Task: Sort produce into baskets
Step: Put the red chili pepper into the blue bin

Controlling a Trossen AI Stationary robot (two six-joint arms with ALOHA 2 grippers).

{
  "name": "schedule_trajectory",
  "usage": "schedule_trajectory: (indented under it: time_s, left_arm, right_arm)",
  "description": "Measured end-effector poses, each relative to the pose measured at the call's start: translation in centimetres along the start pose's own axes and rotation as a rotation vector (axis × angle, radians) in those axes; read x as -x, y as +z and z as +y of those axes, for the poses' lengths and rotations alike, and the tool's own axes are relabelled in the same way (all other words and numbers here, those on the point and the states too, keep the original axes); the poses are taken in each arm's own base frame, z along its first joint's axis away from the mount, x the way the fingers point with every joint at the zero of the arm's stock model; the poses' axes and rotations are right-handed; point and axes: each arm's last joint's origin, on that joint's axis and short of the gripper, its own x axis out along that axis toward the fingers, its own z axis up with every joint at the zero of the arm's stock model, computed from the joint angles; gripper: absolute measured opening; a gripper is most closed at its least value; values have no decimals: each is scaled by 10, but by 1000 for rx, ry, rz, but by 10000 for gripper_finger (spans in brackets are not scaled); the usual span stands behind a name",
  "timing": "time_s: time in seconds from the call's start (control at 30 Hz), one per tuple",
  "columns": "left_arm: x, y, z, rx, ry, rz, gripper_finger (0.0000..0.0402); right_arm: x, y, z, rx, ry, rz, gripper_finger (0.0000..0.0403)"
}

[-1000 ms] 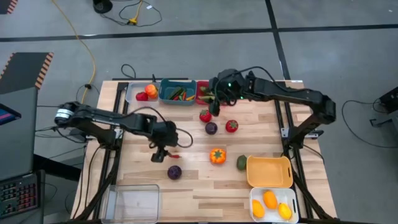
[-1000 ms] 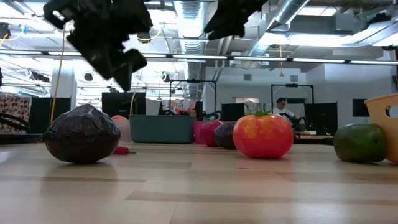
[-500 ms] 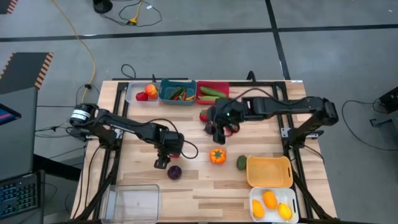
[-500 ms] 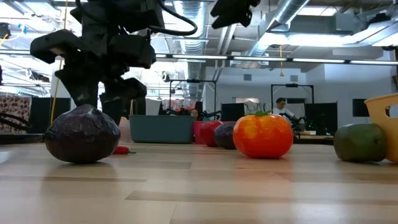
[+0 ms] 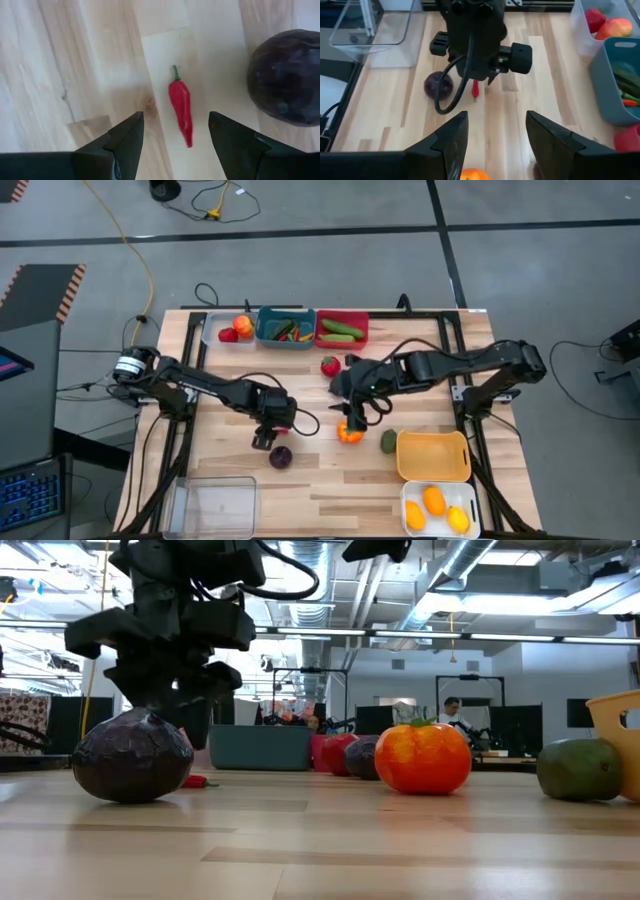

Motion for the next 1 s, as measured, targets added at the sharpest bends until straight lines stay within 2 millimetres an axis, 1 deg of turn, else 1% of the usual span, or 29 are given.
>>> schedule_trajectory:
  time_s: [0.13, 0.3, 0.5, 0.7, 0.8, 0.9, 1.0]
  left_arm:
    - [0, 0, -7, 9, -7, 5, 210]
    - [0, -2, -13, -7, 54, 29, 210]
    - [-11, -2, -15, -1, 66, 64, 210]
    - [-31, -3, -15, -5, 56, 132, 210]
    - [-36, -3, -15, -8, 51, 149, 209]
    - [-38, -3, -15, -7, 49, 156, 194]
    - [-38, -3, -15, -4, 48, 155, 164]
  right_arm:
    - [1, 0, 6, 11, 13, 0, 225]
    - [1, -1, 9, 16, 20, -1, 225]
    - [1, -1, 9, 15, 20, 1, 225]
    - [1, -3, 8, 17, 18, 18, 225]
    - [1, -3, 8, 18, 18, 20, 225]
    - [1, -3, 8, 18, 17, 22, 225]
    - [1, -3, 8, 19, 16, 23, 225]
